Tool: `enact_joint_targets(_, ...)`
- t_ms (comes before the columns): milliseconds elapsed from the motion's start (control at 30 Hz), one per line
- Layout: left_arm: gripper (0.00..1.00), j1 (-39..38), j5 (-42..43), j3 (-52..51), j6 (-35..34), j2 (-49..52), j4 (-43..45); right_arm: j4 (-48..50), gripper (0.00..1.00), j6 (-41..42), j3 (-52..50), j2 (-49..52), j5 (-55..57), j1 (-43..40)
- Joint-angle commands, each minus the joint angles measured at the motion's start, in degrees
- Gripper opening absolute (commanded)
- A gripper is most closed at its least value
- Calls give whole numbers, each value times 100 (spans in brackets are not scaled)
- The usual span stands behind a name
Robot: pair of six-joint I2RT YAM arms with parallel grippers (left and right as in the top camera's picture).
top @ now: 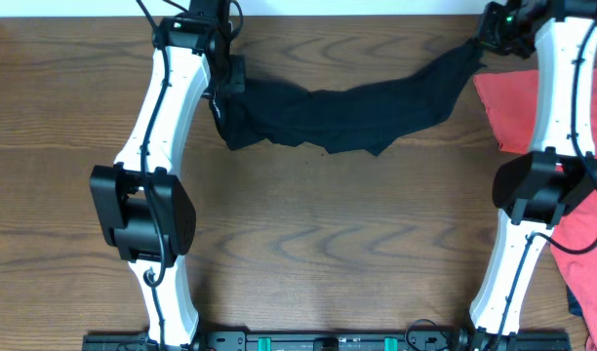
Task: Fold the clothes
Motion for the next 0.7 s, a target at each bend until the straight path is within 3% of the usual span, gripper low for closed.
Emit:
enact_joint_targets(0,6,57,85,28,31,-79,50,188,10,-79,70,-26,129,-17)
enact_joint_targets(33,6,57,85,28,33,-81,68,236,53,-85,72,-26,90,-24)
enact_joint_targets(67,6,57,85,28,33,-81,70,219,70,-155,74,-26,-2,-24)
enact_joint_targets(133,6,57,85,28,33,-81,70,142,89,-354,74,-26,-280,-11)
enact_joint_targets(233,6,57,85,28,33,-81,70,76,87,-721,79,-68,-503,79)
enact_joint_targets(267,6,57,85,28,31,-79,68,79,80,-837,81,-96,-476,131)
enact_joint_targets(300,6,57,85,28,33,-79,63,52,56,-905,81,-146,-461,190)
enact_joint_targets(333,6,57,85,28,31,-79,63,4,47,-942,81,-190,-470,236)
enact_joint_targets(367,6,57,85,28,33,-79,63,-170,47,-964,81,-254,-472,348)
enact_joint_targets(400,6,57,83,28,33,-79,66,-361,61,-1058,81,-291,-428,470)
enact_joint_targets(500,6,57,81,28,35,-79,94,-892,76,-1281,55,-304,-210,935)
enact_joint_targets(667,6,57,81,28,35,-79,153,-866,75,-1263,-605,-304,-531,1735)
